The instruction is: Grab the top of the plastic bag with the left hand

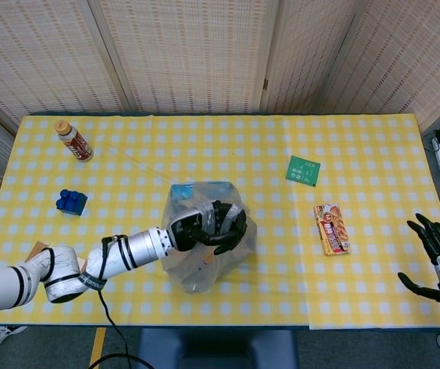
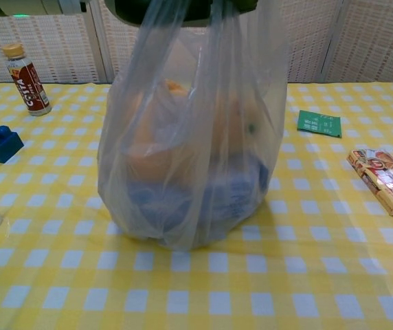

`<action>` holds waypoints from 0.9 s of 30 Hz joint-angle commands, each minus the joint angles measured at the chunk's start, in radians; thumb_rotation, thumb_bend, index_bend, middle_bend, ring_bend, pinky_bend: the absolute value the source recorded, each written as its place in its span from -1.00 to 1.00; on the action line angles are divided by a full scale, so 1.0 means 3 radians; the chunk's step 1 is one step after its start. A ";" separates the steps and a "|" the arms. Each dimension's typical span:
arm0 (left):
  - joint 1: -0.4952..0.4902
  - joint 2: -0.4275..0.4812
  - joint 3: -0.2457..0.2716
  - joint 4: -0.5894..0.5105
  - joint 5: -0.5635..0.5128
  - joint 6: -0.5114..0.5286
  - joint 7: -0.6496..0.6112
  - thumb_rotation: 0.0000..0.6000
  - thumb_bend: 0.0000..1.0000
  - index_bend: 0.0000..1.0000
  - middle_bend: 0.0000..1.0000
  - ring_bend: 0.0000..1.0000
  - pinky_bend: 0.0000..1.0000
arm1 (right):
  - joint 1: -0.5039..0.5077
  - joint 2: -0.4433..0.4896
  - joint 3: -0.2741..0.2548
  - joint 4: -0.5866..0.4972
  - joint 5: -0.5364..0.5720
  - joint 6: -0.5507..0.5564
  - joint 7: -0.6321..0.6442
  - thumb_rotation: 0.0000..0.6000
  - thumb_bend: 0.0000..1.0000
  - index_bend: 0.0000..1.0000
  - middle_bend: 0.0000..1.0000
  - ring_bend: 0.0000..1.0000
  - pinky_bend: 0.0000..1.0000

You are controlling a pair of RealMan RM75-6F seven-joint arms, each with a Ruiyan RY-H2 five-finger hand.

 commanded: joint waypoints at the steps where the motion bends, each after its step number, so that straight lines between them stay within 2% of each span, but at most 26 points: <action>1: 0.0070 0.0232 -0.0236 -0.0402 -0.0632 -0.0363 0.0660 1.00 0.18 0.29 0.71 0.61 0.86 | 0.0007 0.0005 -0.0009 -0.0008 -0.0005 -0.0024 -0.0005 1.00 -0.42 -1.00 -1.00 -0.99 -1.00; 3: 0.0109 0.0293 -0.0303 -0.0526 -0.0767 -0.0404 0.0868 1.00 0.22 0.30 0.74 0.63 0.88 | 0.0015 0.0012 -0.0021 -0.0016 -0.0014 -0.0049 -0.0007 1.00 -0.42 -1.00 -1.00 -0.99 -1.00; 8: 0.0238 0.0450 -0.0490 -0.0801 -0.1047 -0.0447 0.1377 1.00 0.51 0.35 0.80 0.67 0.91 | -0.0018 0.0042 -0.0036 -0.0031 -0.0070 0.0036 0.0013 1.00 -0.42 -1.00 -1.00 -0.99 -1.00; 12: 0.0350 0.0582 -0.0657 -0.1018 -0.1230 -0.0478 0.1658 1.00 0.59 0.36 0.81 0.68 0.93 | -0.0046 0.0047 -0.0063 -0.0031 -0.0135 0.0099 0.0026 1.00 -0.42 -1.00 -1.00 -0.99 -1.00; 17: 0.0464 0.0774 -0.0898 -0.1190 -0.1422 -0.0556 0.1780 1.00 0.60 0.37 0.81 0.68 0.93 | -0.0068 0.0050 -0.0103 -0.0044 -0.0248 0.0175 0.0032 1.00 -0.42 -1.00 -1.00 -0.99 -1.00; 20: 0.0495 0.0936 -0.1167 -0.1198 -0.1557 -0.0782 0.1488 1.00 0.61 0.38 0.81 0.68 0.93 | -0.0126 0.0038 -0.0121 -0.0039 -0.0321 0.0318 0.0050 1.00 -0.42 -1.00 -1.00 -0.99 -1.00; 23: 0.0462 0.1123 -0.1388 -0.1149 -0.1648 -0.0993 0.1536 1.00 0.61 0.38 0.81 0.68 0.93 | -0.0193 0.0033 -0.0140 -0.0034 -0.0370 0.0452 0.0051 1.00 -0.42 -1.00 -1.00 -0.99 -1.00; 27: 0.0404 0.1352 -0.1648 -0.1109 -0.2123 -0.1067 0.1776 1.00 0.61 0.37 0.81 0.68 0.93 | -0.0262 0.0035 -0.0159 -0.0053 -0.0399 0.0557 -0.0018 1.00 -0.42 -1.00 -1.00 -0.99 -1.00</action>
